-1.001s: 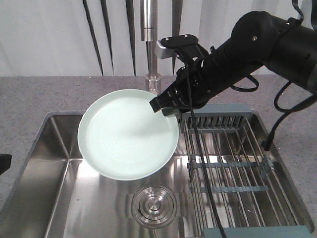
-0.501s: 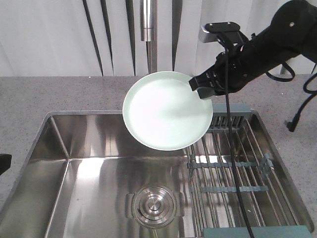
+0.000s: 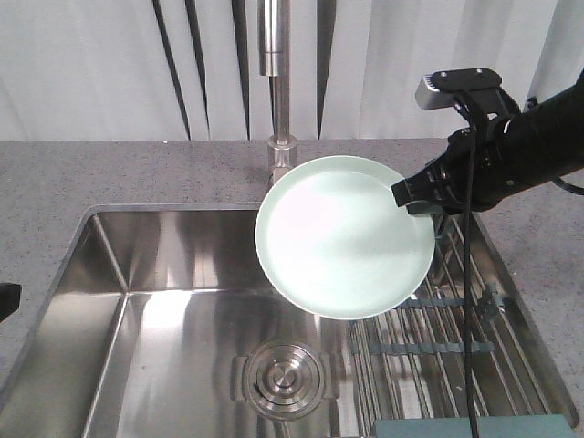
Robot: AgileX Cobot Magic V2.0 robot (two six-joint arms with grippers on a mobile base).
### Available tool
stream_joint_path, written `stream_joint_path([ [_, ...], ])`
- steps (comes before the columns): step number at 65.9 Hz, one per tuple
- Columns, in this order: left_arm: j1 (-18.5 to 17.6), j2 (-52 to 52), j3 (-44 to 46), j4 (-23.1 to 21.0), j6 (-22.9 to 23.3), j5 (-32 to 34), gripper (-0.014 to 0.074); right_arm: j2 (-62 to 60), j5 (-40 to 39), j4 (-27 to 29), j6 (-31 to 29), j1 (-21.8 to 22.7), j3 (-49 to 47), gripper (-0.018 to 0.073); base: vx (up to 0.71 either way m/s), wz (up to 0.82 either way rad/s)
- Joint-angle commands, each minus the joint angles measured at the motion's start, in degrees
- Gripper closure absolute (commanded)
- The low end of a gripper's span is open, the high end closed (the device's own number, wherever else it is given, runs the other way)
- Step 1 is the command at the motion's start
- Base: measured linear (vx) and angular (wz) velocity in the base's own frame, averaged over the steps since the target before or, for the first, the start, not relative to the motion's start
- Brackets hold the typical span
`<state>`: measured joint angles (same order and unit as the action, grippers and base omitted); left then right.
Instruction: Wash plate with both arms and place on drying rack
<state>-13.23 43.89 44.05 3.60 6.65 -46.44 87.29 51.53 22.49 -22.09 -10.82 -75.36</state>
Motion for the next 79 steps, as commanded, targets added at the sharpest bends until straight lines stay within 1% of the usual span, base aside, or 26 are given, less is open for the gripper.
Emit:
stream_joint_path([
  [1, -0.2, -0.3, 1.4, -0.1, 0.5, 3.3, 0.0011, -3.7, -2.9, 1.8, -0.5, 0.2, 0.8, 0.0561, 0.00, 0.00],
  [14, -0.2, -0.3, 1.4, -0.1, 0.5, 3.3, 0.0011, -6.2, -3.0, 2.2, -0.5, 0.1, 6.1, 0.0561, 0.00, 0.00],
  [23, -0.2, -0.3, 1.4, -0.1, 0.5, 3.3, 0.0011, -7.7, -3.8, 2.2, -0.5, -1.5, 8.9, 0.0561, 0.00, 0.00],
  [32, -0.2, -0.3, 1.4, -0.1, 0.5, 3.3, 0.0011, -7.9, -3.8, 2.1, 0.2, -4.6, 9.5, 0.0561, 0.00, 0.00],
  [44, -0.2, -0.3, 1.4, -0.1, 0.5, 3.3, 0.0011, -7.1, -6.3, 2.2, 1.3, -9.6, 9.4, 0.0561, 0.00, 0.00],
  [54, -0.2, -0.3, 1.4, -0.1, 0.5, 3.3, 0.0011, -4.4, -6.8, 2.3, 2.9, -12.4, 6.8, 0.0561, 0.00, 0.00],
  [64, -0.2, -0.3, 1.4, -0.1, 0.5, 3.3, 0.0011, -0.4, -6.7, 2.1, 3.2, -15.4, 1.3, 0.0561, 0.00, 0.00],
  [79, -0.2, -0.3, 1.4, -0.1, 0.5, 3.3, 0.0011, 6.7, -5.1, 1.7, 3.4, -15.9, -8.7, 0.0561, 0.00, 0.00],
])
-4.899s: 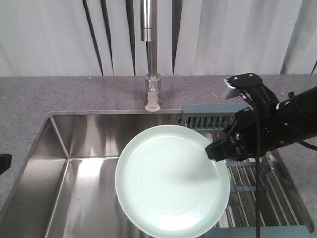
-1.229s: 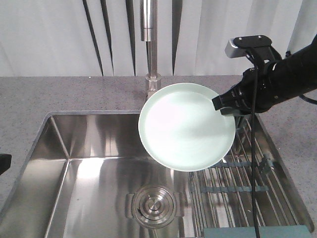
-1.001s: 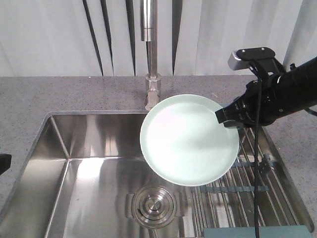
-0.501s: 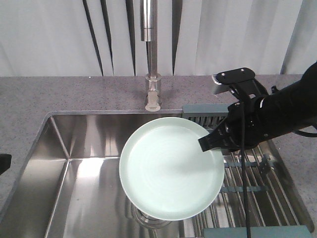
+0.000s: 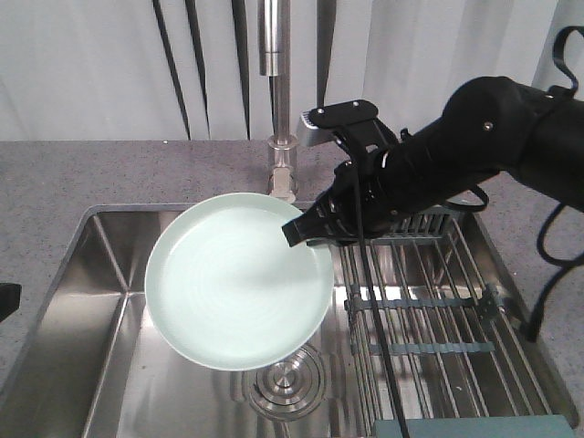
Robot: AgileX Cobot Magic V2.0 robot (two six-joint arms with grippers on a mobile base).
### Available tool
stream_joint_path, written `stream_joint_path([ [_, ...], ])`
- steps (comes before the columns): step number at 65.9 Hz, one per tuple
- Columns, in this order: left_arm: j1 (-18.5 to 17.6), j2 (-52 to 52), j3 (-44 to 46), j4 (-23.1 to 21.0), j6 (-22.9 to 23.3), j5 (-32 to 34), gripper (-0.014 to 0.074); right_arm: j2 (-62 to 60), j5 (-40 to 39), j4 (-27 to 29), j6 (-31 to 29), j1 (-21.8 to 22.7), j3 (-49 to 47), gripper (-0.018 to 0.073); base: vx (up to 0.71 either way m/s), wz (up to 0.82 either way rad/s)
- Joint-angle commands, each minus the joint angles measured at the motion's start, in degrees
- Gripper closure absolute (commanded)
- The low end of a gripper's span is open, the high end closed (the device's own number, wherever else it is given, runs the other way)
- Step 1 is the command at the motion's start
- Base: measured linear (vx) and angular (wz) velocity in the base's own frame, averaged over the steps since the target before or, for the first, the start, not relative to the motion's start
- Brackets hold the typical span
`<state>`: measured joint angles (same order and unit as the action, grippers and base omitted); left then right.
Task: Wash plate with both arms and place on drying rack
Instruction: 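Carry the plate over the wire drying rack and lower it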
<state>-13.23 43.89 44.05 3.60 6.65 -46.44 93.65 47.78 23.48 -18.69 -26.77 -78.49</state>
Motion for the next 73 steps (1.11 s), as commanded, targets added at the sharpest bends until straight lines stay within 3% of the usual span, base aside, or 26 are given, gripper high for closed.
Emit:
stream_joint_path([
  [1, -0.2, -0.3, 1.4, -0.1, 0.5, 3.3, 0.0011, 0.8, -1.3, 0.7, 0.0, 0.1, -6.2, 0.0561, 0.00, 0.00],
  [20, -0.2, -0.3, 1.4, -0.1, 0.5, 3.3, 0.0011, 8.1, 1.1, -0.2, 0.0, 3.1, -17.8, 0.0561, 0.00, 0.00],
  [34, -0.2, -0.3, 1.4, -0.1, 0.5, 3.3, 0.0011, 8.1, 2.9, -0.4, 0.0, 7.9, -18.7, 0.0561, 0.00, 0.00],
  [51, -0.2, -0.3, 1.4, -0.1, 0.5, 3.3, 0.0011, -0.2, -1.5, -1.3, -1.2, 13.4, -6.7, 0.0561, 0.00, 0.00],
  [73, -0.2, -0.3, 1.4, -0.1, 0.5, 3.3, 0.0011, -10.5, -2.4, -5.4, -0.7, 23.8, 9.1, 0.0561, 0.00, 0.00],
])
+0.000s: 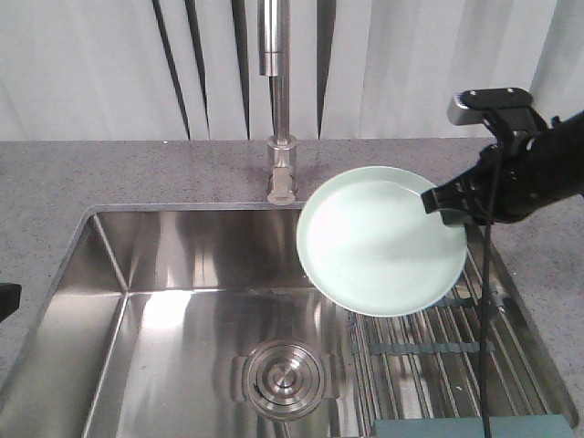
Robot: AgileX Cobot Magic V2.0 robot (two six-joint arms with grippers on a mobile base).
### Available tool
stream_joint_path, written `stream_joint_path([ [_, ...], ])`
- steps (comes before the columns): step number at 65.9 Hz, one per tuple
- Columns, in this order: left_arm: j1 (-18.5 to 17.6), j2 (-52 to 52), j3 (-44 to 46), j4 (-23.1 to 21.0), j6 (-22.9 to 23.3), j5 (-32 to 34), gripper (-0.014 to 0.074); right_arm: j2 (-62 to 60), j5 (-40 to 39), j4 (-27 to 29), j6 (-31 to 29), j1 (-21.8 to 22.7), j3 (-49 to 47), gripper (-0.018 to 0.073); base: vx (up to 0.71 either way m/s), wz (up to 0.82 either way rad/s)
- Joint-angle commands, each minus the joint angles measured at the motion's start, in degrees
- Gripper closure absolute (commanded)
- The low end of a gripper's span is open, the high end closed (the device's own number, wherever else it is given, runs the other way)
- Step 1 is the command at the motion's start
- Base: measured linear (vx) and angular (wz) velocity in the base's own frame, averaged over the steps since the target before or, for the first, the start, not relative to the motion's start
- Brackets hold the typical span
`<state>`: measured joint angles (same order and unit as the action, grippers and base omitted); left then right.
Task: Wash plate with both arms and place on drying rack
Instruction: 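Carry the plate over the wire drying rack and lower it, then open the right gripper and lift it away from the plate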
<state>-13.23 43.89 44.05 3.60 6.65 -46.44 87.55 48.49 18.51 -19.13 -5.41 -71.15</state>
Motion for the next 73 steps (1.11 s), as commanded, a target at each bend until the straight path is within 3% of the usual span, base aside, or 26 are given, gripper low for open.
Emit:
stream_joint_path([
  [1, -0.2, -0.3, 1.4, -0.1, 0.5, 3.3, 0.0011, -4.6, -3.2, -0.5, -0.2, 2.7, 2.3, 0.0561, 0.00, 0.00],
  [11, -0.2, -0.3, 1.4, -0.1, 0.5, 3.3, 0.0011, -5.5, -4.0, -2.9, 0.4, 5.1, 5.7, 0.0561, 0.00, 0.00],
  [36, -0.2, -0.3, 1.4, -0.1, 0.5, 3.3, 0.0011, 0.1, -4.3, -12.2, 3.1, 5.2, 6.4, 0.0561, 0.00, 0.00],
  [73, -0.2, -0.3, 1.4, -0.1, 0.5, 3.3, 0.0011, 7.4, -8.1, -16.7, 5.2, 5.2, 6.4, 0.0529, 0.00, 0.00],
])
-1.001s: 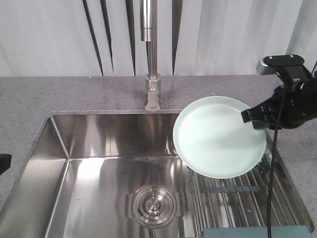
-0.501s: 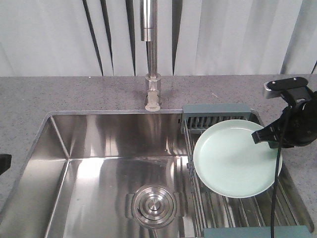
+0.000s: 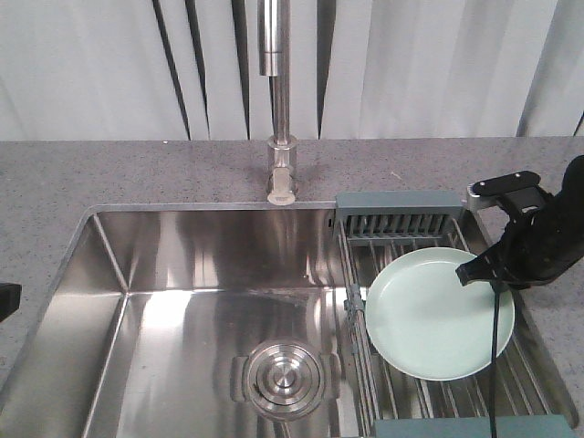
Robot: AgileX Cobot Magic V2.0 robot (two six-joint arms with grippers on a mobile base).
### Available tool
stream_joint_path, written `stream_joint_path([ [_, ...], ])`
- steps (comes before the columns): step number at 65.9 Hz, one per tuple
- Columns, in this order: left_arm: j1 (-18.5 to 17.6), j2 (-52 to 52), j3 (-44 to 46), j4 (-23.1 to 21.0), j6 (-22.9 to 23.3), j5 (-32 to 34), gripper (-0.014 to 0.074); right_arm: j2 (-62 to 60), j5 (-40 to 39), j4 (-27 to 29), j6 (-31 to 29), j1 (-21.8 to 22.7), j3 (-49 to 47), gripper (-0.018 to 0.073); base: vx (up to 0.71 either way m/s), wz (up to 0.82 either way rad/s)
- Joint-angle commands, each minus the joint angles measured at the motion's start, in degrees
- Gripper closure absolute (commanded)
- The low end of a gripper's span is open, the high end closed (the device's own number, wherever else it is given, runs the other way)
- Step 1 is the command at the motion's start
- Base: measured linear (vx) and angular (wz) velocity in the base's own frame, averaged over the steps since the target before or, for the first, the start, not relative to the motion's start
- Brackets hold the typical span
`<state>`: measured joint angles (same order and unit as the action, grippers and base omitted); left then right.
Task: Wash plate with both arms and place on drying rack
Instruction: 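Open the right gripper and lift it away from the plate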
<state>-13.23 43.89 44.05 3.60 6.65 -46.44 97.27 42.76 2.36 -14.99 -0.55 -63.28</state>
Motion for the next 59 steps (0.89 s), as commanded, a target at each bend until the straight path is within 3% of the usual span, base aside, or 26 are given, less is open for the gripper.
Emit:
stream_joint_path([
  [1, -0.2, -0.3, 1.4, -0.1, 0.5, 3.3, 0.0011, -2.3, -2.3, -0.5, 1.3, 0.3, -1.5, 0.0524, 0.00, 0.00],
  [27, -0.2, -0.3, 1.4, -0.1, 0.5, 3.3, 0.0011, -7.6, 1.7, -0.5, 4.0, 0.2, -1.7, 0.0231, 0.00, 0.00],
  [37, -0.2, -0.3, 1.4, -0.1, 0.5, 3.3, 0.0011, -12.6, 5.2, 0.8, 3.9, 0.1, -1.7, 0.0215, 0.00, 0.00],
  [46, -0.2, -0.3, 1.4, -0.1, 0.5, 3.3, 0.0011, -17.6, 7.6, 5.3, 1.0, -0.2, -1.5, 0.0215, 0.00, 0.00],
  [59, -0.2, -0.3, 1.4, -0.1, 0.5, 3.3, 0.0011, -23.8, 11.2, 5.9, 0.4, -5.8, -1.5, 0.0216, 0.00, 0.00],
])
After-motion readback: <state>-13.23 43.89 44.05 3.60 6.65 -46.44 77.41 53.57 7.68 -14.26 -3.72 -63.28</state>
